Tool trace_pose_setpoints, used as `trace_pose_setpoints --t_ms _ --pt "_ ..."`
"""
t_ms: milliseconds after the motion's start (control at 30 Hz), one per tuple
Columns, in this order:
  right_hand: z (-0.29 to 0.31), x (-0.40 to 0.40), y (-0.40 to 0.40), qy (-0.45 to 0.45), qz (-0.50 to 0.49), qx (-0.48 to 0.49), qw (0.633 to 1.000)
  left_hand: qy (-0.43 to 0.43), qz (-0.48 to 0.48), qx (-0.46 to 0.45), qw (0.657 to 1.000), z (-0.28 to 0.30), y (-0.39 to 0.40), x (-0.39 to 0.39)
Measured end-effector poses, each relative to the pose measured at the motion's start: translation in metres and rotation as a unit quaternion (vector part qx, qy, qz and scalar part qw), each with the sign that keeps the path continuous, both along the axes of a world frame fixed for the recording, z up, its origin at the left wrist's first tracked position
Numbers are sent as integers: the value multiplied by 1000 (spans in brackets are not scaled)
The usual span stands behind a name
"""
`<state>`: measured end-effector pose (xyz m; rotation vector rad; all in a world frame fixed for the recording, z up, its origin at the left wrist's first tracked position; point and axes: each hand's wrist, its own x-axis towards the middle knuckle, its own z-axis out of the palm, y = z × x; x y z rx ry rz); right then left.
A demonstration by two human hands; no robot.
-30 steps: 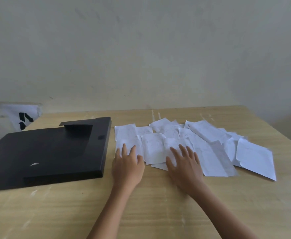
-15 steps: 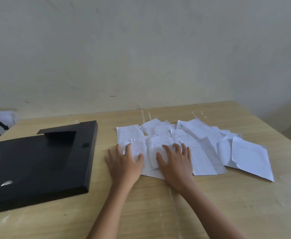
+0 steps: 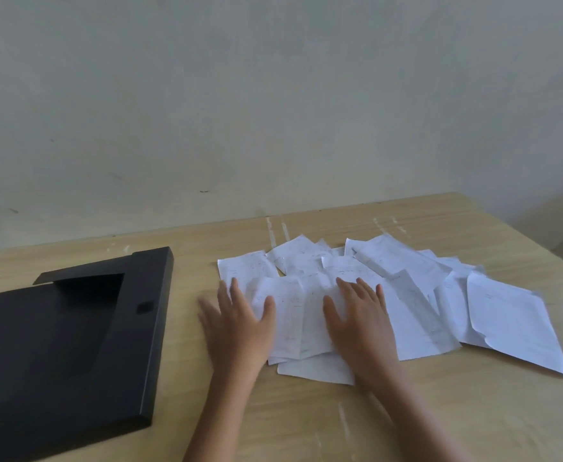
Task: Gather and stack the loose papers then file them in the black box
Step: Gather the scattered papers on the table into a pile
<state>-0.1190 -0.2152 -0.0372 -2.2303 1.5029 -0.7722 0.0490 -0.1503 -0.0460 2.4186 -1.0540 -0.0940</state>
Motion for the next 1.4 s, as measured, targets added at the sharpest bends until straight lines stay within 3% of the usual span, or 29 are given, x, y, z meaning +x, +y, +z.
trace_pose_setpoints --t_ms 167,267,367,433,500,600,700,900,1133,1200,1300,1400 --pt "7 -4 5 -46 63 62 995 -49 4 74 996 -1 -5 1" --pt "15 -5 4 -105 38 55 992 -58 -36 78 995 -5 -8 -11" --pt "12 -29 -8 -20 -70 -24 997 -70 -43 77 994 -7 -5 -14" --pt "6 -41 -12 39 -111 17 993 -70 -38 73 994 -6 -4 -15" --pt "0 -39 -11 49 -90 61 993 -70 -43 80 993 -5 -4 -18" --pt "2 -25 -8 -52 -29 73 996 -63 -60 93 992 -3 -5 -28" --pt "18 -27 -5 -174 -51 98 979 -55 -50 85 994 0 -6 -29" --pt "26 -38 4 -90 -117 94 985 -35 7 69 997 -1 -3 -17" --pt "28 -20 12 -235 -18 179 955 -29 -12 76 997 1 -11 -34" --pt "26 -23 10 -222 -33 162 961 -28 -7 63 998 1 -12 -34" --pt "24 -29 7 -130 -84 70 986 -25 1 55 998 0 -10 -30" --pt "22 -33 6 -133 -103 85 982 -29 5 47 998 -1 -5 -27"
